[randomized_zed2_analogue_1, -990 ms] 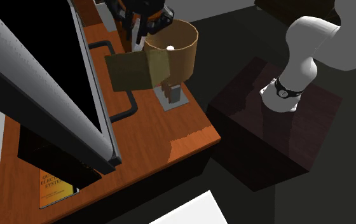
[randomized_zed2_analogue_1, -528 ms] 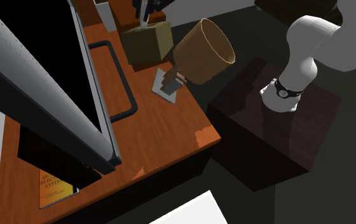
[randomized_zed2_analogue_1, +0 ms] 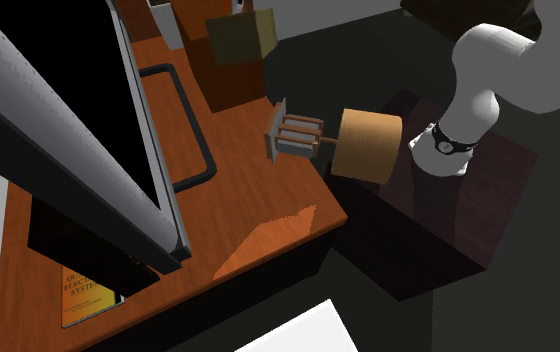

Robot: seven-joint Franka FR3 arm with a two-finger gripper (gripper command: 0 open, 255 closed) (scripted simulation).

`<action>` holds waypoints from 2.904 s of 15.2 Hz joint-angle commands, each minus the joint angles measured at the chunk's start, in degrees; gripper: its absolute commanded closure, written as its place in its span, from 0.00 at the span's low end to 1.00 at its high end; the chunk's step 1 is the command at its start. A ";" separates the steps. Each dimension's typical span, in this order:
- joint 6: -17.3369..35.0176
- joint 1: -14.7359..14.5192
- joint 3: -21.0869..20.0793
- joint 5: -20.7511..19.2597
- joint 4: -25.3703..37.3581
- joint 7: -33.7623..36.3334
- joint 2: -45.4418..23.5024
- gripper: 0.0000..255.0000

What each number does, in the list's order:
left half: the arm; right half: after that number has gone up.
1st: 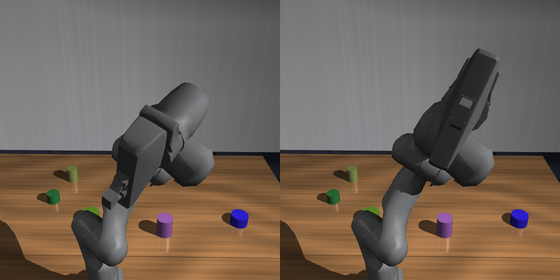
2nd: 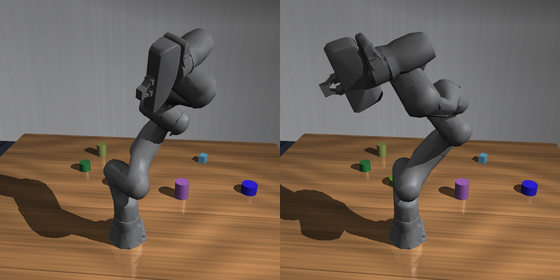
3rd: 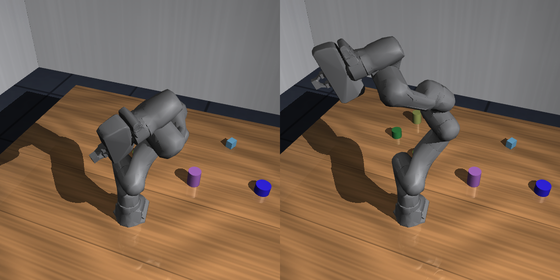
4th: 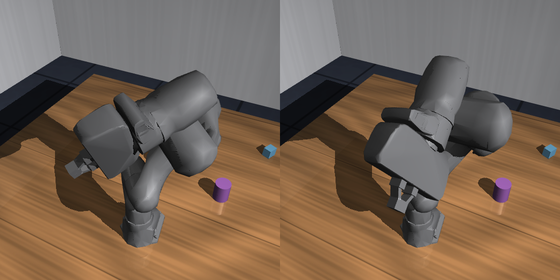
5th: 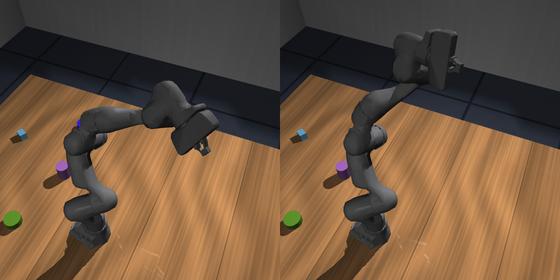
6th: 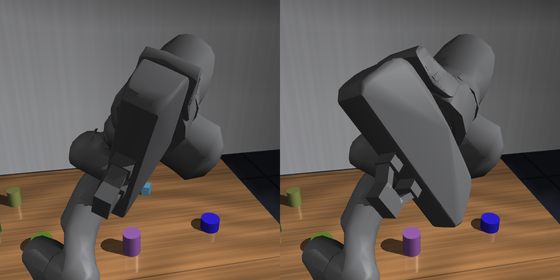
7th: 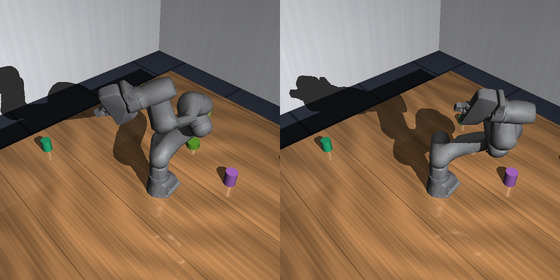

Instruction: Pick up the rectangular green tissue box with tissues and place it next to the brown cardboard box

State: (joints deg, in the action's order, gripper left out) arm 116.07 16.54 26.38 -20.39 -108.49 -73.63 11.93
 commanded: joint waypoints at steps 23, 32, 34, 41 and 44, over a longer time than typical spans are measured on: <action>13.12 5.52 11.71 2.35 -8.78 -15.01 -0.06 1.00; 20.14 5.96 12.61 2.28 -14.25 -14.38 -1.85 1.00; 21.73 6.01 12.86 2.37 -15.34 -14.32 -2.42 1.00; 27.39 6.06 13.81 3.14 -18.81 -14.37 -4.91 1.00; 29.86 6.05 14.22 3.74 -20.13 -14.58 -6.24 1.00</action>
State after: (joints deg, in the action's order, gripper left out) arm 144.90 22.55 40.42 -16.81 -127.99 -88.21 6.19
